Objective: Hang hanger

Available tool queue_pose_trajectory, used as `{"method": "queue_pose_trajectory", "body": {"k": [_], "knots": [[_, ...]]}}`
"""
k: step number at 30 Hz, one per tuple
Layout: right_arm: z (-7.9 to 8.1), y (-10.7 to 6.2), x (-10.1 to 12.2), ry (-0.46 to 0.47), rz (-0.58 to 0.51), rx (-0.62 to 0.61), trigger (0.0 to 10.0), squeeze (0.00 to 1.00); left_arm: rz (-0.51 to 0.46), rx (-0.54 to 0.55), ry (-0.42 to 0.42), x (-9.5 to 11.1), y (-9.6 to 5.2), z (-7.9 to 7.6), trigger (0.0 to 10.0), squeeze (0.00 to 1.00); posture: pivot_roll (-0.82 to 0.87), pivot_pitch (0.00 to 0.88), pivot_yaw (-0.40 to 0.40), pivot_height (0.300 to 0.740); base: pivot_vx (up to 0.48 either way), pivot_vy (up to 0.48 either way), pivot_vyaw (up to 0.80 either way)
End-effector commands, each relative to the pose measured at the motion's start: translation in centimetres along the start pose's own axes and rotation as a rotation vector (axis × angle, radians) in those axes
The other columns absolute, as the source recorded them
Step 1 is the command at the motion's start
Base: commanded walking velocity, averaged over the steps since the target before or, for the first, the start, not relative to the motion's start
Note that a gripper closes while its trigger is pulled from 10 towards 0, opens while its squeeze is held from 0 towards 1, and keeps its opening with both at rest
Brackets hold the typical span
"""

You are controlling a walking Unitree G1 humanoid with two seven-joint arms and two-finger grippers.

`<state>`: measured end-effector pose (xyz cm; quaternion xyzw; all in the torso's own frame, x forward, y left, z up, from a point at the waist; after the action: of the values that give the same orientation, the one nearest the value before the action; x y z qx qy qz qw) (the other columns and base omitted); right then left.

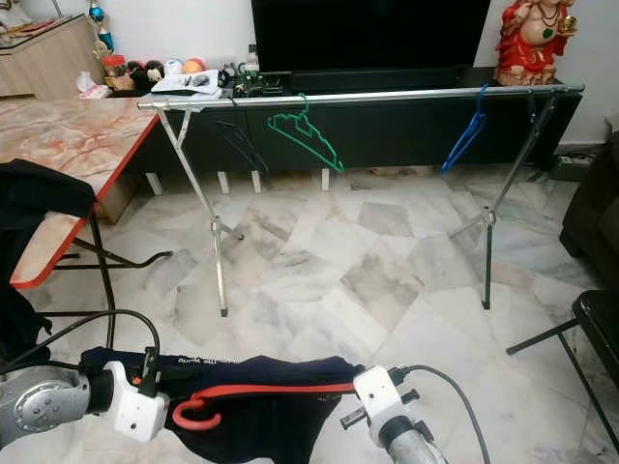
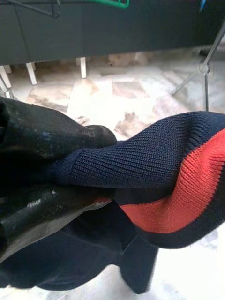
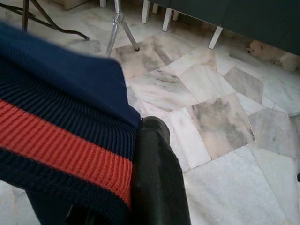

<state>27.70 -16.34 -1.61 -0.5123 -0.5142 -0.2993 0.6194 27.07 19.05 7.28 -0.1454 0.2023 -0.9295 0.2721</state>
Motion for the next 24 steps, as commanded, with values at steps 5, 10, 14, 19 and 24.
{"method": "queue_pose_trajectory", "body": {"k": [5,10,14,19,24], "knots": [[-1.2,-0.7,-1.1,0.009,0.050,-0.056,0.0,0.00,-0.070,0.046,0.082,0.5,-1.7,0.8,10.0,0.00,0.07,0.084,0.037,0.740,0.000,0.000,0.00],[-1.1,-0.7,-1.1,0.014,0.047,-0.057,0.0,0.00,-0.107,-0.030,0.155,0.8,-1.9,0.5,10.0,0.00,0.07,0.086,0.042,0.740,0.000,0.000,0.00],[-1.0,-0.7,-1.1,0.016,0.045,-0.057,0.0,0.00,-0.080,-0.142,0.209,0.2,-1.8,-0.6,10.0,0.00,0.07,0.085,0.044,0.740,0.000,0.000,0.00],[-1.0,-0.8,-1.2,0.016,0.048,-0.058,0.0,0.00,-0.055,-0.162,0.221,-0.1,-1.7,-1.2,10.0,0.00,0.06,0.089,0.046,0.740,0.000,0.000,0.00],[-1.0,-0.8,-1.3,0.015,0.053,-0.057,0.0,0.00,0.032,-0.232,0.220,-1.2,-1.7,-2.2,10.0,0.00,0.07,0.086,0.044,0.740,0.000,0.000,0.00]]}}
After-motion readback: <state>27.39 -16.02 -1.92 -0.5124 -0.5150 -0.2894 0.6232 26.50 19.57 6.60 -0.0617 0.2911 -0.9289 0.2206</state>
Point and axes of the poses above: a point about 5 cm out from each wrist's last joint towards the gripper, its own y axis pointing out of the wrist towards the gripper, its own x axis along the axis of the wrist's last joint, z = x × y, the point moved 2 cm from there along y, pointing out of the wrist towards the gripper, and after that the axes turned 15 degrees about y, right-handed, at the moved point
